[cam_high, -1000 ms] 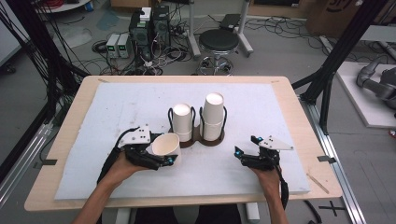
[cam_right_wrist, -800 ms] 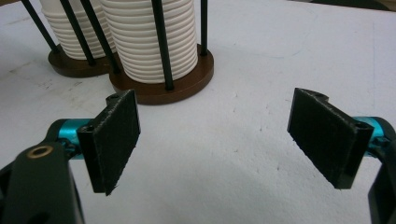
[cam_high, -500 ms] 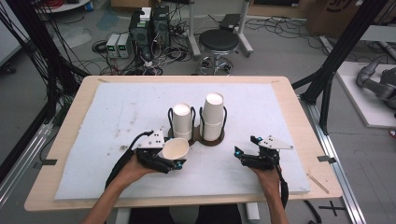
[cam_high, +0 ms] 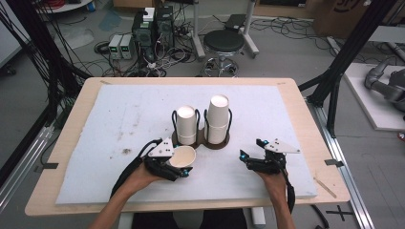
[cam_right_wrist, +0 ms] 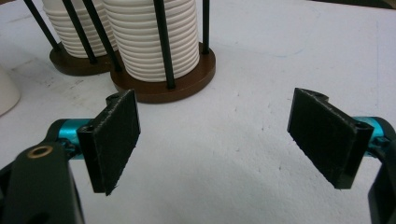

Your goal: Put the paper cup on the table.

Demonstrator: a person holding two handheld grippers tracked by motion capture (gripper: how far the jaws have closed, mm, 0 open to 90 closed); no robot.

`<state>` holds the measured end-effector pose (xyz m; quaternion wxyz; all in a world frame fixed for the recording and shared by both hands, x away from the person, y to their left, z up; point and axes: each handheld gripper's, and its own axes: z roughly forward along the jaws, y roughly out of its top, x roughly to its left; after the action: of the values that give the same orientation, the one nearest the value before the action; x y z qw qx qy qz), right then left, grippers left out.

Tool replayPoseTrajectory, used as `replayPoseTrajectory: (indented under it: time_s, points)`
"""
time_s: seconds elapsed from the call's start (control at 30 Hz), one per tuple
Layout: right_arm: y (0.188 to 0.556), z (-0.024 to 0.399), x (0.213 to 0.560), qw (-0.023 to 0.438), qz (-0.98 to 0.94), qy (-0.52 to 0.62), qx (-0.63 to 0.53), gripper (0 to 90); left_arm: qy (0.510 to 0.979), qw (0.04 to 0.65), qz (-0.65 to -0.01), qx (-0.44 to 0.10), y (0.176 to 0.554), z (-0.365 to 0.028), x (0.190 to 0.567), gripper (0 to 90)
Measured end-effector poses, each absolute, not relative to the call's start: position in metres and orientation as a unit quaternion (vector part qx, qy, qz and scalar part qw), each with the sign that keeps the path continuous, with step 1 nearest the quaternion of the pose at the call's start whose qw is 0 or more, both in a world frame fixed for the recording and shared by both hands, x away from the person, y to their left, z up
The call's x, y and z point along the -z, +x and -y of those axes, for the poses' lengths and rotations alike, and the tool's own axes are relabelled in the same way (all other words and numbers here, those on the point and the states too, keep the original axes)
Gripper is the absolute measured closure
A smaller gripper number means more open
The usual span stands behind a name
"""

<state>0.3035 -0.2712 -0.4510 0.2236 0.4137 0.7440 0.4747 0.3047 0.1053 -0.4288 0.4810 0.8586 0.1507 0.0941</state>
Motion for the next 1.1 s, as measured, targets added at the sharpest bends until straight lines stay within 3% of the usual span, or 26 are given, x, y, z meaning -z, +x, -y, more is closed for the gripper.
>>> replayPoseTrajectory:
  time_s: [0.47,0.6,1.1]
  points:
    - [0.303,0.271,0.451,0.224,-0.743,0.415,-0.476,17.5,0.854,0.487,-0.160,-0.094,0.304,-0.106,0.432,25.5]
    - [0.303,0.272,0.451,0.223,-0.743,0.415,-0.477,17.5,0.851,0.487,-0.173,-0.089,0.305,-0.104,0.436,16.9]
    - [0.304,0.274,0.451,0.219,-0.739,0.414,-0.483,17.5,0.859,0.476,-0.168,-0.086,0.303,-0.103,0.447,16.8]
